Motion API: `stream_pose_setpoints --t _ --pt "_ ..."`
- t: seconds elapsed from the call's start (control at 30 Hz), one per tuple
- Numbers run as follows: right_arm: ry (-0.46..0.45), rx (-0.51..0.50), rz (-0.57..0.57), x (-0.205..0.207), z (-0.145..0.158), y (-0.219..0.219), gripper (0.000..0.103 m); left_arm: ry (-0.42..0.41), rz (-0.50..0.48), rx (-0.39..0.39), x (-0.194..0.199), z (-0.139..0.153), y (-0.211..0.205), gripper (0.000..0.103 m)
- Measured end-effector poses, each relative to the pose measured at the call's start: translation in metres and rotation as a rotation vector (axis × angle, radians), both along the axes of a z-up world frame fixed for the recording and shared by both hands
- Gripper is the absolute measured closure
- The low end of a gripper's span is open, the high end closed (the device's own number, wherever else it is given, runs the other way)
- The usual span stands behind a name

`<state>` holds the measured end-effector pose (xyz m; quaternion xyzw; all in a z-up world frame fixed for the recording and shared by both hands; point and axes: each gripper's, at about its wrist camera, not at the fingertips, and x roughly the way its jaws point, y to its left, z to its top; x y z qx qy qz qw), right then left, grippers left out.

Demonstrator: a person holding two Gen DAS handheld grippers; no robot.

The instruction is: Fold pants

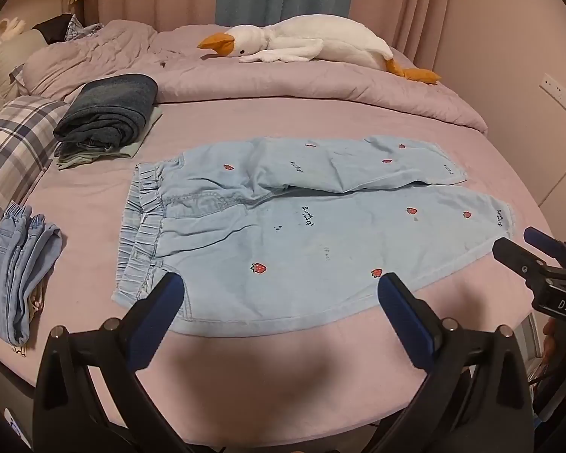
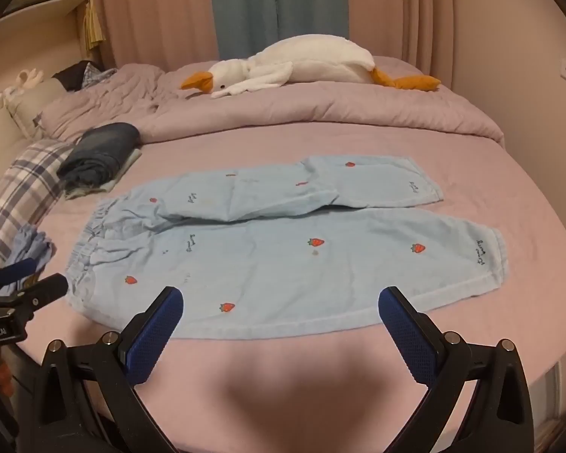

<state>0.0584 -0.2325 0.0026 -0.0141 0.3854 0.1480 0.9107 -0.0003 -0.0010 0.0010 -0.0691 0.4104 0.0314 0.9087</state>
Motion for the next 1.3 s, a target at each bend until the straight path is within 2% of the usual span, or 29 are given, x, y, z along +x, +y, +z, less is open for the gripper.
stream_pose_setpoints --t 0.83,1.13,1.3 --pt "0.006 0.002 0.007 -0.007 -0.001 -0.002 0.000 -0.003 -0.031 0.008 0.002 0.002 -0.010 0.000" --pt "-0.007 0.006 0.001 -0.009 -0.003 -0.005 0.000 0.023 -0.048 0.021 0.003 0.001 -0.013 0.000" --pt "-0.021 0.016 -0.003 -0.011 -0.004 -0.006 0.000 -0.006 -0.055 0.011 0.002 0.001 -0.016 0.000"
